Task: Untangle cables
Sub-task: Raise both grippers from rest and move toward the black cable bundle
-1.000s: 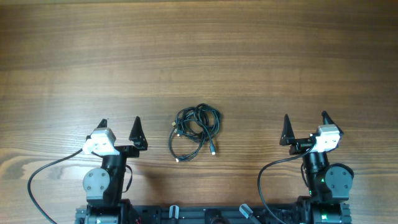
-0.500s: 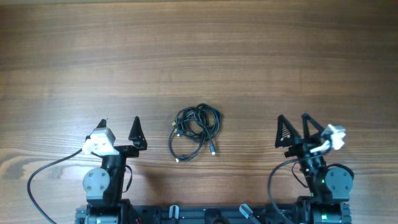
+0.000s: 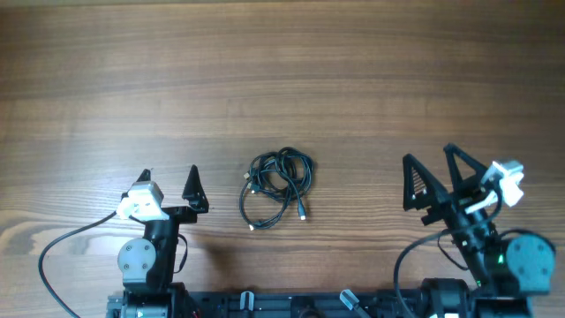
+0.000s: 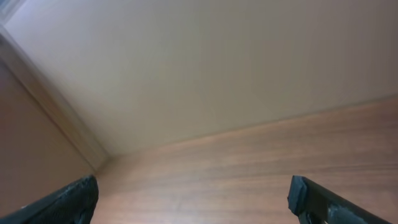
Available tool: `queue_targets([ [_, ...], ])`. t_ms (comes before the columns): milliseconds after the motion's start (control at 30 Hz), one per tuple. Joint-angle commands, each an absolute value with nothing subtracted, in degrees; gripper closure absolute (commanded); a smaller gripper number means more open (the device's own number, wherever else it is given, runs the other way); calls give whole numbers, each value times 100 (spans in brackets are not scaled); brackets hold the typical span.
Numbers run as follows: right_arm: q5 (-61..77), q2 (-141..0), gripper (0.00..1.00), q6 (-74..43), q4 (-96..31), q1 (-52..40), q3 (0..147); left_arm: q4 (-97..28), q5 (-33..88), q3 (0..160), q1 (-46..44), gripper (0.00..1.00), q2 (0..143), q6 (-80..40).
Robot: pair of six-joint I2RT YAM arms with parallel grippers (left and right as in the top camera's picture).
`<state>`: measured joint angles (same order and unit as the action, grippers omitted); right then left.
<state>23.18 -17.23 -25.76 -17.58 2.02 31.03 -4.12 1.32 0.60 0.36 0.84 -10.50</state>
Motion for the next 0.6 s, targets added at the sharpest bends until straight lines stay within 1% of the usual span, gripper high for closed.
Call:
queue_targets([
  [0, 2366, -3050, 0, -2112, -3009, 178, 4423, -434, 78, 34, 14, 0, 43, -921],
  [33, 2364, -3273, 0, -2112, -3022, 180, 4587, -434, 78, 34, 14, 0, 43, -921],
  [100, 2668, -3603, 0, -2764, -2945, 178, 4746, -434, 78, 34, 14, 0, 43, -921],
  [133, 3457, -3712, 0, -2665, -2845, 178, 4746, -434, 78, 34, 14, 0, 43, -921],
  [167, 3863, -3787, 0, -2563, -2707, 178, 4748, -434, 78, 34, 14, 0, 43, -921],
  [233, 4195, -3913, 0, -2377, -2580, 178, 4954, -434, 78, 34, 14, 0, 43, -921],
  [300, 3920, -4119, 0, -1806, -3242, 178, 5806, -434, 78, 34, 14, 0, 43, -921],
  [367, 3055, -4554, 0, -1275, -4698, 178, 6886, -355, 154, 34, 14, 0, 43, -989],
  [400, 2985, -4829, 0, -1026, -5437, 178, 7310, -287, 864, 34, 14, 0, 43, -1450],
  [433, 3229, -5033, 0, -899, -5830, 178, 7470, -165, 1540, 34, 14, 0, 43, -1848],
  [467, 3636, -5153, 0, -908, -5972, 178, 7463, 145, 2434, 34, 14, 0, 43, -2314],
  [500, 4198, -5297, 0, -943, -6132, 178, 7424, 504, 3194, 34, 14, 0, 43, -2536],
  [533, 4829, -5468, 0, -980, -6145, 178, 7330, 884, 3616, 34, 14, 0, 43, -2530],
  [567, 5035, -5568, 4, -954, -6095, 176, 7266, 1382, 3715, 34, 14, 0, 43, -2563],
])
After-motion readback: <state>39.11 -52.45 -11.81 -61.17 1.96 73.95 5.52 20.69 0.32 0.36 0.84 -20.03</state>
